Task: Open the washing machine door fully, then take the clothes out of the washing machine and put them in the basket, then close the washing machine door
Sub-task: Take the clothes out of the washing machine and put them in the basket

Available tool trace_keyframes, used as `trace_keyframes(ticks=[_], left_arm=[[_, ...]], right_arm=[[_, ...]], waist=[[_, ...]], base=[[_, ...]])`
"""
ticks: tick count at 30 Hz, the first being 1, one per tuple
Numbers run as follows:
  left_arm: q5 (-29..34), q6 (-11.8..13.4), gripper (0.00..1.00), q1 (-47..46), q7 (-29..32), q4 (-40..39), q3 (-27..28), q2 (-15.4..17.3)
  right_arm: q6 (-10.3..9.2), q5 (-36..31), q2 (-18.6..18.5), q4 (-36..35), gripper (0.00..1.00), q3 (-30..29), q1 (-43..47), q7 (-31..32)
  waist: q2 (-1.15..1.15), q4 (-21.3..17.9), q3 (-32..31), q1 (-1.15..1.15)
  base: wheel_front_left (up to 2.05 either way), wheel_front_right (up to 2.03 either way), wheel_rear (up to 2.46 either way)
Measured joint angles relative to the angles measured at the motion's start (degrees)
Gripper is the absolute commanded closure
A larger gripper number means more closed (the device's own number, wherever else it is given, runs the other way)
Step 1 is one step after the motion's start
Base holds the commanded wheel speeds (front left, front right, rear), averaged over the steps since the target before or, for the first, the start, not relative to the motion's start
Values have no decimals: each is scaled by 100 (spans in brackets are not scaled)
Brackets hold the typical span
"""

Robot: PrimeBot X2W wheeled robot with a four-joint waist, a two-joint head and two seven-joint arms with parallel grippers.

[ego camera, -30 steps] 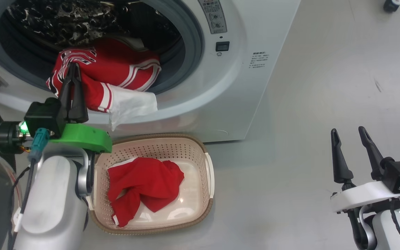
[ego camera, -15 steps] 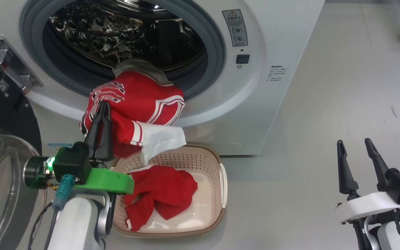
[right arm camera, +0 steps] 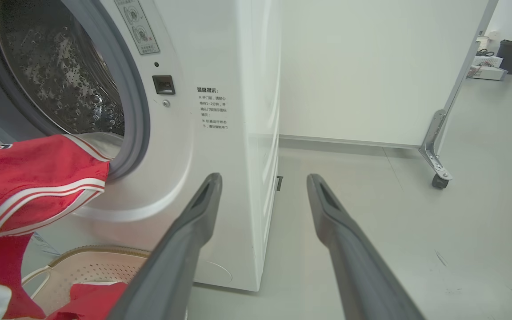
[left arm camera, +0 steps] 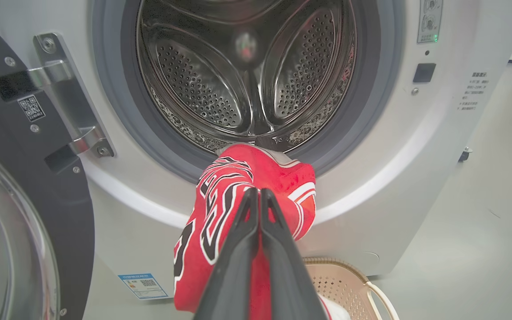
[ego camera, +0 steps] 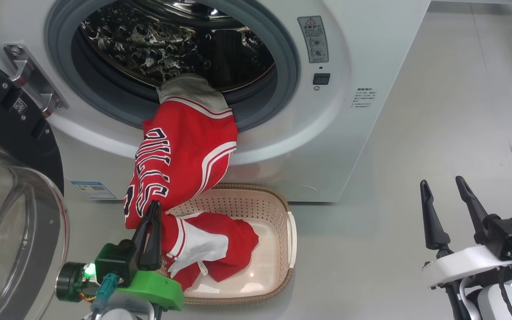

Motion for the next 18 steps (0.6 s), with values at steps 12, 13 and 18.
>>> trace_keyframes(ticks=[12, 13, 18], left_arm=[[-174, -54, 100, 101, 175, 705, -167, -1], [-220, -78, 100, 99, 198, 788, -187, -2], [-336, -171, 100, 53, 308, 1207, -236, -4]], right_arm=[[24, 0, 64, -125, 0, 96, -4, 109], [24, 0, 70, -134, 0, 96, -4, 113], [23, 0, 89, -216, 0, 107, -19, 140]], waist=[[0, -276, 186, 0], [0, -303, 203, 0], [0, -441, 323, 0]], base=[[0, 0, 0], [0, 0, 0], [0, 0, 0]])
